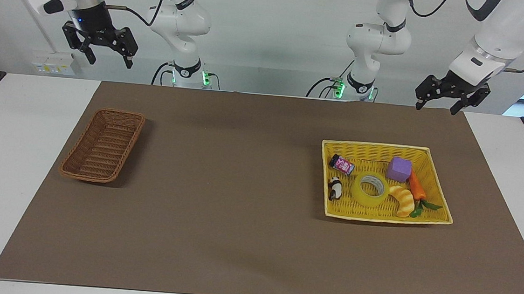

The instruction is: Move tape to another basket

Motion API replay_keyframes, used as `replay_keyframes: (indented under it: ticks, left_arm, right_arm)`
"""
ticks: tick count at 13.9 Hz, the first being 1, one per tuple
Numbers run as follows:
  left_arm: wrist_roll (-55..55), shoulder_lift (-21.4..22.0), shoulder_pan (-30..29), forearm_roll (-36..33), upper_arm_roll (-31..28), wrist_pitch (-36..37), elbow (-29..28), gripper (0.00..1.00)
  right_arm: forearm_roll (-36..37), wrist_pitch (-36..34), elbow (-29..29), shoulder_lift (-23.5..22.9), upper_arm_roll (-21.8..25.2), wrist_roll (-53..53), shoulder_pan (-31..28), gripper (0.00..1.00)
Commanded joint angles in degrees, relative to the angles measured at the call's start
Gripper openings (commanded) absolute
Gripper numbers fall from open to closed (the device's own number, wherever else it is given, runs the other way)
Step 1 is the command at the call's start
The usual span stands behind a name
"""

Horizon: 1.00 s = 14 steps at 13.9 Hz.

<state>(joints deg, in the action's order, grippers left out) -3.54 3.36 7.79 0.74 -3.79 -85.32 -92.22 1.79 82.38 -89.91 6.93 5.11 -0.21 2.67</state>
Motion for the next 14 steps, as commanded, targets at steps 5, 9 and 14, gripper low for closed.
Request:
replay_keyframes:
  ticks: [5, 9, 14]
  left_arm:
    - [0.03, 1.91, 1.00, -1.09, 0.27, -12.57, -11.39, 1.00]
    - [-0.15, -3.00, 0.65, -1.09, 0.18, -18.02, -12.81, 1.00]
    - [2.91, -6.43, 0.12, -1.01, 0.01, -25.84, -16.06, 1.00]
  right_arm:
    - [-1.09, 1.38, -1.50, 1.07, -0.10, -0.85, -0.38, 1.00]
    - [-1.09, 1.38, -1.50, 1.07, -0.10, -0.94, -0.38, 1.00]
    - [-1.09, 1.38, -1.50, 1.07, -0.10, -0.94, -0.38, 1.00]
